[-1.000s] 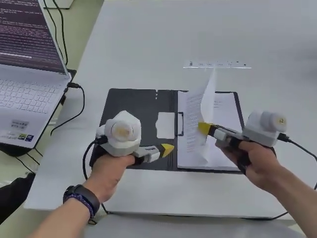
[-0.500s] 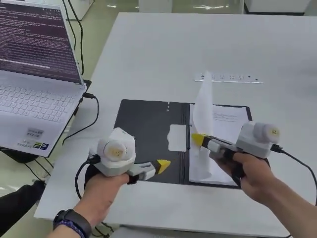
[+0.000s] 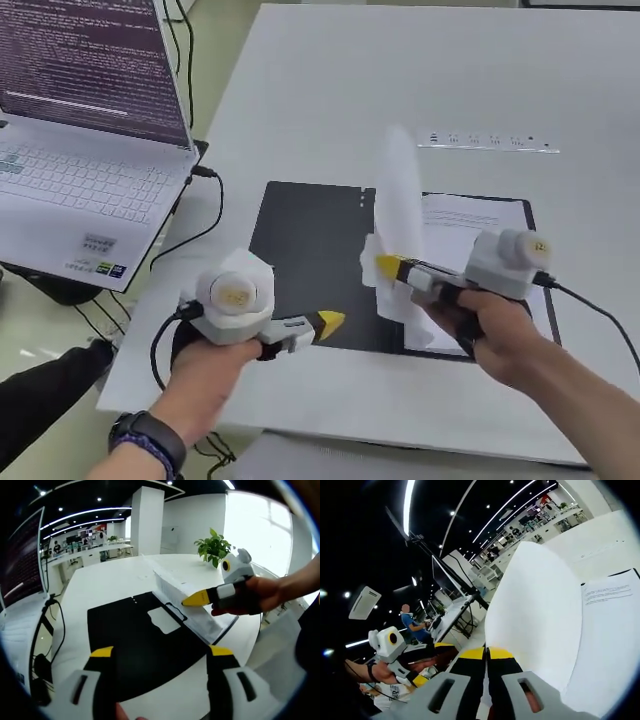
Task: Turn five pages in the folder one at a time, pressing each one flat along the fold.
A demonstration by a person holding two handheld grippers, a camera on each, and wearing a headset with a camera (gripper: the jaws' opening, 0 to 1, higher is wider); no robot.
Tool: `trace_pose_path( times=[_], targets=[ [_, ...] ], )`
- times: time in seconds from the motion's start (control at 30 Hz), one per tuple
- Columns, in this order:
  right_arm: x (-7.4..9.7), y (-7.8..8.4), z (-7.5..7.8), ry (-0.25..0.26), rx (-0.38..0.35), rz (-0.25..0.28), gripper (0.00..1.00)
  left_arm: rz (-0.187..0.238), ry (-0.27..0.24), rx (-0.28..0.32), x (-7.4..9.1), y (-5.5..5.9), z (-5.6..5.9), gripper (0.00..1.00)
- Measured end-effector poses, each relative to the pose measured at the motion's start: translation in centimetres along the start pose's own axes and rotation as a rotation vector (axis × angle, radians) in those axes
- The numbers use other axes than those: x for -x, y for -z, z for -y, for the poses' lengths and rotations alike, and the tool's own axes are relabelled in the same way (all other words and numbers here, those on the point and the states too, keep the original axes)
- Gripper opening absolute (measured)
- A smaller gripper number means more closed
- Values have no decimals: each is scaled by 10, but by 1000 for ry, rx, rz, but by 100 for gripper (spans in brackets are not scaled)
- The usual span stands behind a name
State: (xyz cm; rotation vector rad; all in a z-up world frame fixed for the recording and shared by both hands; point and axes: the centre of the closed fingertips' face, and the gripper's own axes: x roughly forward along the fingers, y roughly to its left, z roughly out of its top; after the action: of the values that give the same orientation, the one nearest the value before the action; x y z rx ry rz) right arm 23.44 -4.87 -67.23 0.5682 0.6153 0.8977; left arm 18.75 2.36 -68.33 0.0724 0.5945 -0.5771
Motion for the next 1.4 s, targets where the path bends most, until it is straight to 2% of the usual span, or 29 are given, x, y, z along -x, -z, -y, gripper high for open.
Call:
trace_pose_path(
  times=[0.13,0.27,0.37,0.6,0.83,0.97,1.07,1.3,1.4],
  targets=[
    [-14,9,-4,-14,-14,-19,0,2,-7,17,2,4,1,74],
    [-25,18,-10,-28,-19,-41,0,-9,-14,11,4,8,-1,73],
    [-31,26,-5,-32,-24,-67,0,-3,-23,23,8,8,-6,74],
    [-49,33,1,-23,-72,-73,0,-4,-44,26,14,12,-15,73],
    [-62,49,11,9,-113,-93,0,-4,-59,29,21,16,-26,73],
    [-69,58,18,40,-140,-97,0,-12,-62,36,21,23,-29,73],
    [-74,62,21,53,-132,-102,0,-18,-62,44,21,29,-30,73],
    [-82,74,32,81,-174,-129,0,-30,-62,63,21,37,-31,73],
    [-84,83,37,90,-136,-166,0,-38,-64,73,18,41,-36,73]
  ],
)
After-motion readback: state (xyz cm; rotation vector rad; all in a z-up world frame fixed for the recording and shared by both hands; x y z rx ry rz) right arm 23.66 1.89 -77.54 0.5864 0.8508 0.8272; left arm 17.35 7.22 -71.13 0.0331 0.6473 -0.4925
